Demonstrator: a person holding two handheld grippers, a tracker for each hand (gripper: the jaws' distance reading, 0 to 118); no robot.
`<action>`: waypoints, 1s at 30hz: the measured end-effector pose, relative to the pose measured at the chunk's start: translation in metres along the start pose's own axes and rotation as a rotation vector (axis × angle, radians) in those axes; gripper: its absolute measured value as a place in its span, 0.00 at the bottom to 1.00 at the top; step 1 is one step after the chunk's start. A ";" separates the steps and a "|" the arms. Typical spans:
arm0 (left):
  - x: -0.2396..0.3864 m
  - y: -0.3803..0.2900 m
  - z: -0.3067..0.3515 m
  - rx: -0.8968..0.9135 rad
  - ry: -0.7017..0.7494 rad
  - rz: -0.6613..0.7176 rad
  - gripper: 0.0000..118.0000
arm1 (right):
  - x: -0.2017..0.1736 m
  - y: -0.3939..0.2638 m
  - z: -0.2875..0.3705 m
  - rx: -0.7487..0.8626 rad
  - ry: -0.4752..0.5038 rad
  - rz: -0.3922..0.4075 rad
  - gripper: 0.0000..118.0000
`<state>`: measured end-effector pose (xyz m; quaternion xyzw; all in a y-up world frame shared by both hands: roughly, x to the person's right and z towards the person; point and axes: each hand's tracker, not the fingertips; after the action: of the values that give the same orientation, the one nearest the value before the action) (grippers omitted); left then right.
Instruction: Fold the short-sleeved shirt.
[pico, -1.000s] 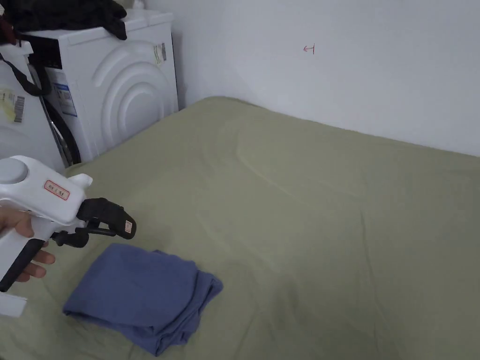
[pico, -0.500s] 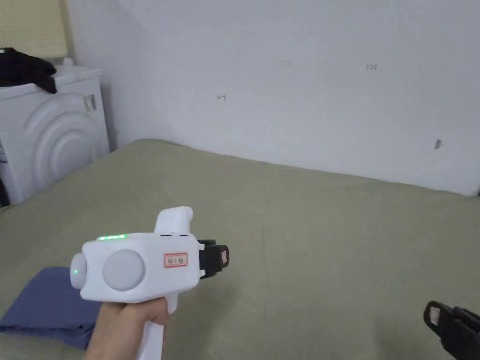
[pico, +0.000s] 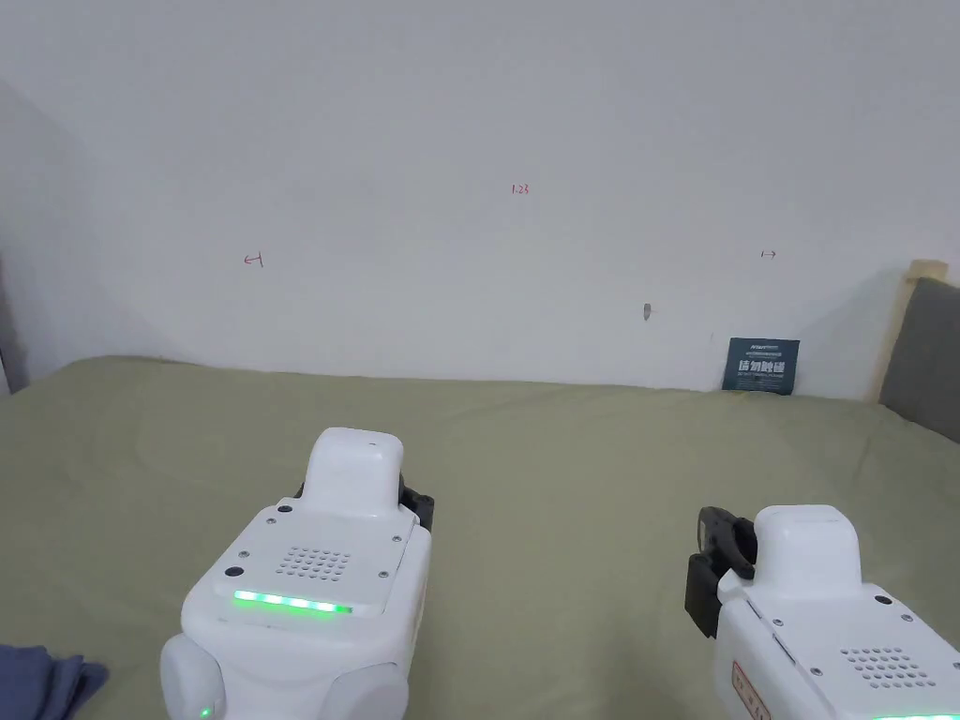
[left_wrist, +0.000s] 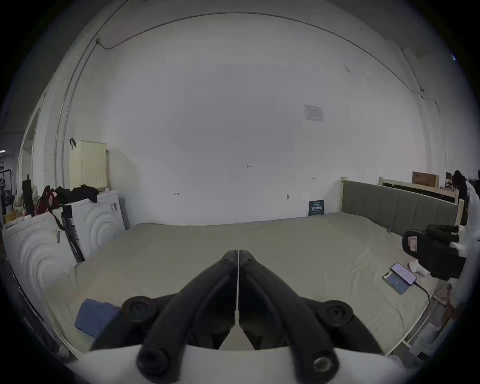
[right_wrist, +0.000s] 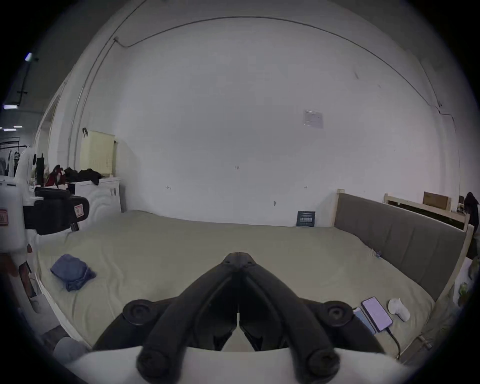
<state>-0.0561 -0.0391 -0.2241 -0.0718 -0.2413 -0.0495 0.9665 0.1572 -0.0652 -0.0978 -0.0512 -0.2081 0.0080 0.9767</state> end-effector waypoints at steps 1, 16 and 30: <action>0.001 0.001 -0.001 -0.002 0.005 0.003 0.00 | 0.000 0.001 0.000 0.000 0.000 0.000 0.02; -0.008 0.012 0.005 -0.009 0.057 0.044 1.00 | 0.003 0.000 0.004 0.045 -0.046 0.011 1.00; -0.003 0.024 -0.001 -0.122 0.037 0.036 1.00 | 0.002 0.026 0.003 0.018 -0.046 0.023 1.00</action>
<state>-0.0554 -0.0156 -0.2297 -0.1342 -0.2186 -0.0483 0.9653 0.1576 -0.0390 -0.0968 -0.0449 -0.2296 0.0222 0.9720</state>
